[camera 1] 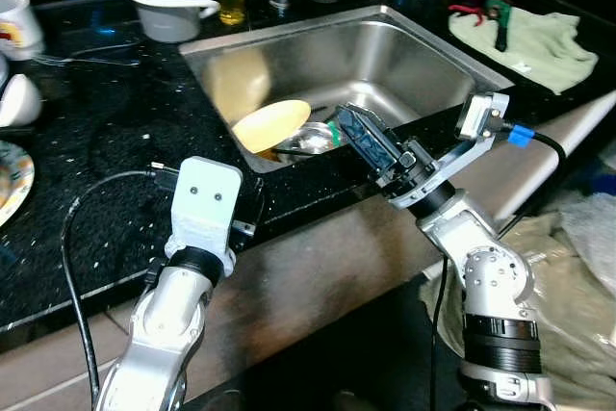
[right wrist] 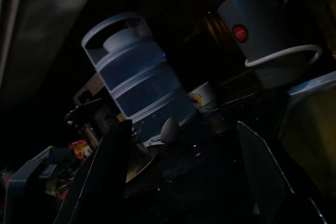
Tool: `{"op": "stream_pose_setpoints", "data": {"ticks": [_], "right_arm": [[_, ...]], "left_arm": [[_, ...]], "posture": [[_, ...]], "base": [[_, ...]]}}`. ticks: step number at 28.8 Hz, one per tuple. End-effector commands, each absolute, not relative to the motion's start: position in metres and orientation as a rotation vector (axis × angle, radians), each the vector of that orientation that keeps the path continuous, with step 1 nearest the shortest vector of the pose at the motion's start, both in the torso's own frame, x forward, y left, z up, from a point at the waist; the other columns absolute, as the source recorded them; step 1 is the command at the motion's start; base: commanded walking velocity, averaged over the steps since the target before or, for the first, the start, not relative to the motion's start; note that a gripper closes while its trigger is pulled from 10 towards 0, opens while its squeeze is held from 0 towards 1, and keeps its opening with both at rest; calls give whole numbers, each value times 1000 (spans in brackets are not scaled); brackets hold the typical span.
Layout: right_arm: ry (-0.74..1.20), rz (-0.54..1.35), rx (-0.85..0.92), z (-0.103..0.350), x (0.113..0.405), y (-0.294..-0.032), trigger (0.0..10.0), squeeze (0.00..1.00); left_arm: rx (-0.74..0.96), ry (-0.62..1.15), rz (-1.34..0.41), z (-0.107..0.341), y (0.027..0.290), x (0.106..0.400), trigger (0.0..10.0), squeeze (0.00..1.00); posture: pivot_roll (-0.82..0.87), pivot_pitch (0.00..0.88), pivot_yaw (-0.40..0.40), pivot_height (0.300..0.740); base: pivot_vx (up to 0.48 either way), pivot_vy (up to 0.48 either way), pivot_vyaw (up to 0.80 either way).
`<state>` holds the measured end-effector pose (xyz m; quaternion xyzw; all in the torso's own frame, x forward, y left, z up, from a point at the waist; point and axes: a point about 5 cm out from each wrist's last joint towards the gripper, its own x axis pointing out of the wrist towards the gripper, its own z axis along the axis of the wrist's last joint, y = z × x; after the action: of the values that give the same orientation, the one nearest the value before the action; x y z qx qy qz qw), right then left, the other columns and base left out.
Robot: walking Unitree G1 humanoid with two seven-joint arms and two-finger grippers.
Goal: Kitchen organization
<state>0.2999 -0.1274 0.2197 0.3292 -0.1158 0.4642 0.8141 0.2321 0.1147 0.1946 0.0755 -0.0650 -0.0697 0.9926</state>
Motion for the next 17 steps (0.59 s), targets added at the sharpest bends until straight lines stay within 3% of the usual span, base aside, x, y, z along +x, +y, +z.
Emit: {"op": "stream_pose_setpoints", "data": {"ticks": [1, 17], "right_arm": [[-248, 1004, 707, 219, 297, -127, 10000, 0], [-99, 916, 561, 185, 298, -130, 10000, 0]], "left_arm": [[160, -137, -139, 196, 115, 233, 10000, 0], [165, -141, -158, 195, 111, 233, 10000, 0]], "posture": [[73, 81, -57, 740], [73, 69, -55, 740]], "base": [[-281, 0, 0], [-288, 0, 0]]}}
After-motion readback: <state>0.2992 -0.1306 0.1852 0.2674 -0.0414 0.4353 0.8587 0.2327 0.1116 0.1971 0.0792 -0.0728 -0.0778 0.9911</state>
